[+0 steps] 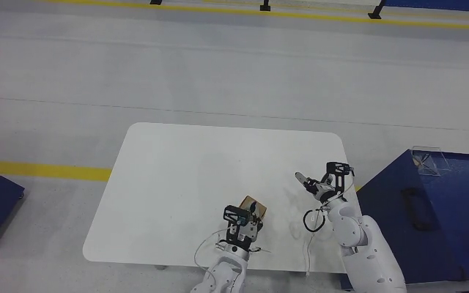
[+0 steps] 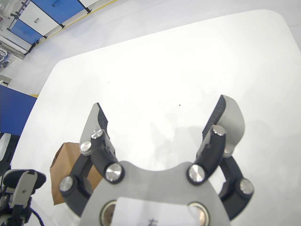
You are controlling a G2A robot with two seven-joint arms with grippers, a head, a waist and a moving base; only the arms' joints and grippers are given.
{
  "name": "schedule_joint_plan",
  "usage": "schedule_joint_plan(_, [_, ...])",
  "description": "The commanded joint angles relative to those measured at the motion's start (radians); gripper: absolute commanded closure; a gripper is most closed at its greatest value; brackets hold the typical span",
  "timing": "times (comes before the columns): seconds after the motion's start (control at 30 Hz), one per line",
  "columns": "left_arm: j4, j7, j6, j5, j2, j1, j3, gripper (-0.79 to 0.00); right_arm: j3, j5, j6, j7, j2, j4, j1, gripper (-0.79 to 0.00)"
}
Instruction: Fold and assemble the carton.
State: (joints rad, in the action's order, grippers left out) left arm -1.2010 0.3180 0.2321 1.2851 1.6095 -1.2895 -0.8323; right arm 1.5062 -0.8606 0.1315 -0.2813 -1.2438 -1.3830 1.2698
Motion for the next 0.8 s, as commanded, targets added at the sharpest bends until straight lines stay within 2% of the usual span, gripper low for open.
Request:
schedule_joint_plan(0.0, [0.031,-0.062,0.006,-0.001,0.004,0.012,0.006,0.000,0.000,0.000,0.000,0.000,0.000,0.000,0.000,-0.785])
schedule_joint_plan(0.07, [0.044,-0.081,0.031,0.006,0.008,0.026,0.008,0.000,0.000,0.000,0.000,0.000,0.000,0.000,0.000,-0.785])
schedule_joint_plan(0.23, [0.032,0.072,0.000,-0.045,0.017,0.013,-0.001,0.000,0.000,0.000,0.000,0.000,0.000,0.000,0.000,-0.785])
schedule_joint_plan(0.43, [0.093,0.002,0.032,-0.053,0.026,0.038,-0.001,0.000,0.000,0.000,0.000,0.000,0.000,0.000,0.000,-0.785])
schedule_joint_plan(0.6, [0.085,0.129,0.001,-0.070,0.032,0.020,0.000,0.000,0.000,0.000,0.000,0.000,0.000,0.000,0.000,-0.785])
schedule_joint_plan(0.73, [0.133,0.041,0.038,-0.075,0.041,0.043,0.005,0.000,0.000,0.000,0.000,0.000,0.000,0.000,0.000,-0.785])
schedule_joint_plan(0.77, [0.130,0.052,0.042,-0.080,0.044,0.047,0.006,0.000,0.000,0.000,0.000,0.000,0.000,0.000,0.000,-0.785])
